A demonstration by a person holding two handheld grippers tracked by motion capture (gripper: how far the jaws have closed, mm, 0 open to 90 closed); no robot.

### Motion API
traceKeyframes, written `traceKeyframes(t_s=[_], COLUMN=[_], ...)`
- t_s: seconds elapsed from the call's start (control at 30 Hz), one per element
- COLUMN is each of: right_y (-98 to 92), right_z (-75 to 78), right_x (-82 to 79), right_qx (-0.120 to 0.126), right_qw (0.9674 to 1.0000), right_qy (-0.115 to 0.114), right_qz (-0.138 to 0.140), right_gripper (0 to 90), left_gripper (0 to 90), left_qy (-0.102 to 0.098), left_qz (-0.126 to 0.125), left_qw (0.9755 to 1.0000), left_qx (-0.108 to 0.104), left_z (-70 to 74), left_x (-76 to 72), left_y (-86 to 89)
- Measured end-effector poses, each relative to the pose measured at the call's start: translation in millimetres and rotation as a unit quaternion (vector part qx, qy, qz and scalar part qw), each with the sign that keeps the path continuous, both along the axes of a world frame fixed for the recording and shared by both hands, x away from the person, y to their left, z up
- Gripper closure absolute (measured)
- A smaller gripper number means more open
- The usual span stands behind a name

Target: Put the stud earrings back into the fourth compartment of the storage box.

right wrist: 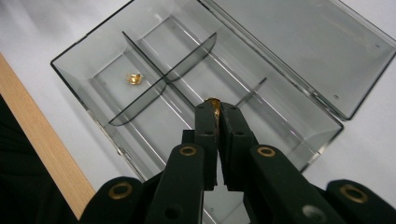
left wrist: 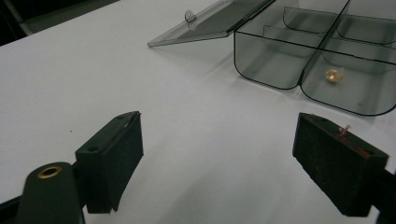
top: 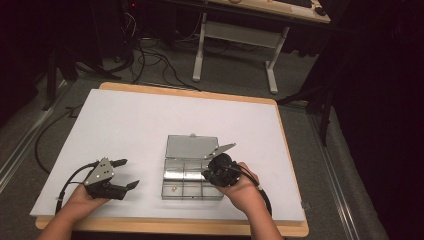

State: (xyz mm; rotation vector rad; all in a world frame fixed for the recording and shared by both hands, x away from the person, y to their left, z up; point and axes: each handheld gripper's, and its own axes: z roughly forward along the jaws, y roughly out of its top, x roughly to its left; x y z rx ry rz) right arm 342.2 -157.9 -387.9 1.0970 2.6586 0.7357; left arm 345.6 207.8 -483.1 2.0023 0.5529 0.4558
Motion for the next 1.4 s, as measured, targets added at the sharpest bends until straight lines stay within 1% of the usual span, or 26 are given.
traceKeyframes(t_s=[0.07,0.1,0.3,0.4,0.47,0.57,0.77,0.83,0.93,0.97,1.13,1.4], right_y=[7.6,7.6,21.4,27.6,32.6,39.1,57.7,65.3,69.6,73.2,78.4,82.2], right_z=[-1.9,-1.9,-3.0,-4.2,-5.6,-8.5,-18.0,-21.4,-23.4,-26.2,-32.5,-40.8], right_x=[-1.0,-1.0,-2.2,-1.7,-1.4,-0.2,1.1,-0.5,-1.3,-1.5,-0.9,1.3], right_qx=[-0.004,-0.004,-0.007,-0.014,-0.019,-0.024,-0.033,-0.03,-0.028,-0.031,-0.037,-0.047], right_qw=[0.9999,0.9999,0.9995,0.9992,0.9989,0.9983,0.9963,0.9954,0.9952,0.9948,0.9944,0.9944], right_qy=[0.002,0.002,0.006,0.003,0.007,0.007,0.019,0.019,0.019,0.019,0.02,0.018], right_qz=[0.009,0.009,0.029,0.038,0.043,0.053,0.077,0.089,0.092,0.095,0.097,0.092], right_gripper=[87.6,87.6,87.6,87.5,87.5,87.6,87.5,87.4,87.4,87.3,87.3,87.2], left_gripper=[16.6,16.6,16.6,16.6,16.6,16.6,16.6,16.6,16.9,17.0,17.0,17.0], left_qy=[0.0,0.0,-0.001,-0.002,-0.002,-0.002,-0.002,-0.002,-0.002,-0.002,-0.003,-0.003], left_qz=[0.0,0.0,0.0,0.001,0.001,0.004,0.003,0.003,0.003,0.003,0.002,0.0], left_qw=[1.0,1.0,1.0,1.0,1.0,1.0,1.0,1.0,1.0,1.0,1.0,1.0], left_qx=[0.0,0.0,0.001,0.002,0.002,0.001,0.004,0.004,0.005,0.005,0.006,0.006], left_z=[0.0,0.0,0.0,0.0,0.0,0.0,0.0,-0.1,-0.2,-0.2,-0.1,-0.1], left_x=[-0.1,-0.1,-0.2,-0.4,-0.4,-0.5,-0.3,-0.3,-0.2,-0.3,-0.5,-0.6], left_y=[-0.1,0.0,-0.1,-0.2,-0.2,-0.2,-0.4,-0.6,-1.0,-1.0,-1.0,-1.0])
